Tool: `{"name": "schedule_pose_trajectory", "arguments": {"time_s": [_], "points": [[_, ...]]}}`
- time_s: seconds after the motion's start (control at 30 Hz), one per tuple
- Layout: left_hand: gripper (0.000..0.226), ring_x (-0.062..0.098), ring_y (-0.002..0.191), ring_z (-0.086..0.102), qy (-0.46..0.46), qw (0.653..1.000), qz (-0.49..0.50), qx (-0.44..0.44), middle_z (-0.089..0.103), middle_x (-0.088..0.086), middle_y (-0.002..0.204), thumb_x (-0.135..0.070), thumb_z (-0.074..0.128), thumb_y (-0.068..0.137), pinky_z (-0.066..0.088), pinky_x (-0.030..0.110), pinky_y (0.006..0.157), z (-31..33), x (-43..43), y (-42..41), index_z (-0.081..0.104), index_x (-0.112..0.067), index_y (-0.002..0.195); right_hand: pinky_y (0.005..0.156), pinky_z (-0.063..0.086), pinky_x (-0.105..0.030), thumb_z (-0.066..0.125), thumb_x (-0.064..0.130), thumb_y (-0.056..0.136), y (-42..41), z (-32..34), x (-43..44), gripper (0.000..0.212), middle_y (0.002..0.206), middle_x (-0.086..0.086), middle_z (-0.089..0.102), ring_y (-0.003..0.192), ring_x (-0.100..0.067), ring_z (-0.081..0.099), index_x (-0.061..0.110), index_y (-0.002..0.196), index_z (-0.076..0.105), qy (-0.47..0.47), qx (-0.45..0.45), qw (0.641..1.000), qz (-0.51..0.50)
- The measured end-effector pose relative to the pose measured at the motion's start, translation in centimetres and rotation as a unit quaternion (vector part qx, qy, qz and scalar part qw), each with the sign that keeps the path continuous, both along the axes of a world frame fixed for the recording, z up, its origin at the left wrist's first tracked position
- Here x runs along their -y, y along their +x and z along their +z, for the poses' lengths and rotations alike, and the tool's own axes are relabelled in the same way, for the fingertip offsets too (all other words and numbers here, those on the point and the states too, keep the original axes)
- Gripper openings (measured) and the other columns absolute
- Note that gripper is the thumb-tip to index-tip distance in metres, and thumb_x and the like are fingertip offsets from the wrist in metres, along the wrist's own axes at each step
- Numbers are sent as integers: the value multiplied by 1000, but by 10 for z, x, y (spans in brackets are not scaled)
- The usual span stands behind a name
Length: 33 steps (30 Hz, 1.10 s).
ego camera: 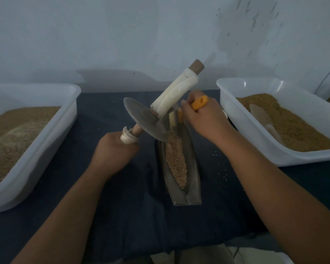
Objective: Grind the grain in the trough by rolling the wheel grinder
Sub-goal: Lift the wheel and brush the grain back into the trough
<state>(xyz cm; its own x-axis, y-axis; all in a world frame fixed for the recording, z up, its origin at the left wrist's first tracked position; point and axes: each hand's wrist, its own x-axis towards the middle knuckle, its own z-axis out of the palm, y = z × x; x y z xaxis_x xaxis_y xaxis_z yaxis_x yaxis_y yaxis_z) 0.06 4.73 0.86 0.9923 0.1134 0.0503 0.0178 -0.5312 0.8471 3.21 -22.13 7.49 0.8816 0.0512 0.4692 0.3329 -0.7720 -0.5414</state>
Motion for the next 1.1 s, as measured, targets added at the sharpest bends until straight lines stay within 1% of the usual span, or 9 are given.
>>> {"name": "schedule_pose_trajectory", "arguments": {"time_s": [0.2, 0.3, 0.4, 0.57, 0.7, 0.87, 0.93, 1.03, 1.1], "points": [[9, 3, 46, 56, 8, 1000, -5, -7, 65, -5, 59, -35, 68, 68, 46, 33, 50, -1, -3, -1, 64, -27, 72, 60, 38, -36, 50, 34, 106, 11, -7, -12, 24, 79, -4, 63, 70, -12, 59, 18, 89, 53, -68, -154, 986, 17], [13, 4, 46, 55, 2, 1000, -5, -14, 63, -5, 57, -37, 66, 66, 45, 34, 50, -1, -2, 0, 63, -25, 71, 53, 33, -29, 51, 40, 102, 10, 0, -5, 28, 71, 1, 60, 65, -2, 59, 19, 83, 54, -54, -107, 993, 13], [13, 4, 47, 55, -5, 1000, 0, -12, 62, -5, 57, -35, 70, 68, 46, 35, 52, -1, -2, 1, 64, -25, 72, 53, 36, -28, 52, 38, 104, 14, 5, -9, 29, 75, 0, 62, 65, -8, 59, 13, 89, 56, -15, -55, 998, -21], [9, 3, 45, 54, -7, 1000, 5, -7, 61, -6, 55, -36, 68, 66, 45, 34, 51, 0, -5, 1, 63, -29, 67, 58, 35, -32, 54, 32, 100, 21, 2, -10, 26, 72, -2, 60, 62, -9, 56, 17, 79, 50, -48, -172, 984, -26], [11, 2, 45, 54, -14, 1000, 5, -3, 61, -7, 55, -38, 65, 64, 44, 33, 50, 1, -4, 0, 62, -28, 66, 54, 32, -30, 54, 32, 101, 20, 10, -8, 29, 68, 0, 58, 58, 4, 55, 20, 75, 49, -3, -88, 995, -36], [16, 2, 48, 56, -2, 1000, 6, 9, 61, -9, 55, -41, 67, 64, 43, 31, 51, -1, -5, 2, 64, -28, 71, 58, 37, -33, 54, 32, 100, 13, 11, -12, 25, 72, -5, 62, 66, -15, 60, 12, 85, 57, -82, -177, 981, -22], [19, 1, 49, 57, 1, 1000, 2, 12, 64, -8, 58, -43, 65, 63, 45, 31, 52, -1, -4, 1, 65, -28, 74, 58, 39, -31, 55, 36, 96, 1, 24, 0, 28, 61, -1, 63, 53, -7, 58, 18, 76, 59, -34, -142, 989, -15], [19, 2, 51, 59, 1, 1000, -3, 17, 66, -8, 61, -44, 63, 63, 45, 31, 53, -1, -1, 1, 65, -30, 75, 43, 38, -25, 63, 46, 91, -19, 44, 17, 40, 49, -6, 58, 39, -15, 48, 13, 69, 58, 132, -81, 988, -15], [18, 3, 52, 59, 8, 1000, -2, 17, 65, -9, 60, -44, 62, 64, 46, 31, 54, -1, 0, 1, 66, -31, 75, 38, 29, -22, 68, 45, 91, -29, 48, 21, 41, 48, -10, 53, 38, -18, 39, 16, 65, 56, 207, -129, 969, 34]]}}
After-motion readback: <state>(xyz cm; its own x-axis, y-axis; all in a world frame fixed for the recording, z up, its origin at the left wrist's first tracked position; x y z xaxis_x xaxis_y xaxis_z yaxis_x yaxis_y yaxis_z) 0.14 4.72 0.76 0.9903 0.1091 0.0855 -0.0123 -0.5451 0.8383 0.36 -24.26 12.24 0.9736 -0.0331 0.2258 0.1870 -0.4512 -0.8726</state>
